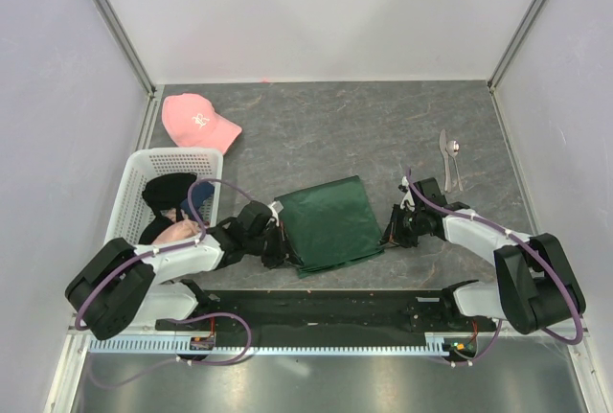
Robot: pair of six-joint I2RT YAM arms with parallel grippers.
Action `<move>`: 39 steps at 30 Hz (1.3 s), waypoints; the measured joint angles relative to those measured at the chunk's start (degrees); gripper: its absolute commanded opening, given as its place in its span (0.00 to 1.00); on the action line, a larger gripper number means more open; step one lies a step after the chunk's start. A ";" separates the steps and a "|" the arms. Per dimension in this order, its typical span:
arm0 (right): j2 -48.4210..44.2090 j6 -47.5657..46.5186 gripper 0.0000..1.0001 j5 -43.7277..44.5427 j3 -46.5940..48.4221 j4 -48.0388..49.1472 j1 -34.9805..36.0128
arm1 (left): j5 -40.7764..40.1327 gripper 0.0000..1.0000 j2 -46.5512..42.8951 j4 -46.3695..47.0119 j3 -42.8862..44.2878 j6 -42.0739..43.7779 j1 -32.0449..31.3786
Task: Fold the napkin into a case and place the utensils inside
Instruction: Smooth out the square-folded napkin at the center of the board.
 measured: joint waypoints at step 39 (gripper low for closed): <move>-0.66 3.69 0.25 6.86 3.72 -0.57 6.38 | -3.19 0.20 11.80 -9.88 20.22 10.75 17.49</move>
